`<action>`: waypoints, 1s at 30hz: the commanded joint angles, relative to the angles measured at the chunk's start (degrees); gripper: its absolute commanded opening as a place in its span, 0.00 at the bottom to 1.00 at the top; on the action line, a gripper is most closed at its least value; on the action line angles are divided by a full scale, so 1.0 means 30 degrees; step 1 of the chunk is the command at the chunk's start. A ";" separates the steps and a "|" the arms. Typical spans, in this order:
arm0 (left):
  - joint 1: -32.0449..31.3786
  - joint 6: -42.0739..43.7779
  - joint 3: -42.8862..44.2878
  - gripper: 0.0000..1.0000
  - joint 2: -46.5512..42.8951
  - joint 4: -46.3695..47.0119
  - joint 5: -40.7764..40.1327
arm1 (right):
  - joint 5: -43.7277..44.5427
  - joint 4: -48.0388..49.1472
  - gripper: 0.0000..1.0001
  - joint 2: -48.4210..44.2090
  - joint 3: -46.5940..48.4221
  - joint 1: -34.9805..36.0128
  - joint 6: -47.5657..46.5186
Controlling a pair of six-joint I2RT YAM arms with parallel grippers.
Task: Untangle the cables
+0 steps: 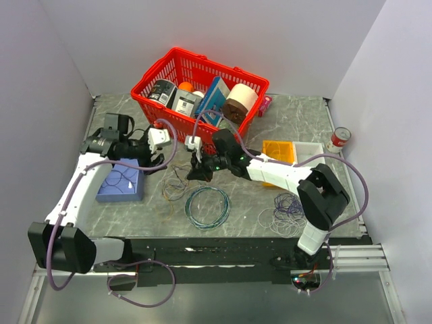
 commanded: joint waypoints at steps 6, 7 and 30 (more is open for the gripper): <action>-0.1575 0.1224 -0.0006 0.70 0.1133 0.0414 0.1982 | -0.1262 0.0387 0.00 -0.1354 -0.0209 0.0550 -0.2071; -0.1635 0.0990 -0.0239 0.70 0.1250 0.0647 0.1895 | -0.1291 0.0415 0.00 -0.1383 -0.0180 0.0579 -0.2071; -0.1231 -0.4129 -0.0775 0.01 -0.0005 0.4449 0.0167 | -0.0384 0.0854 0.09 -0.1179 -0.0530 0.0056 -0.0904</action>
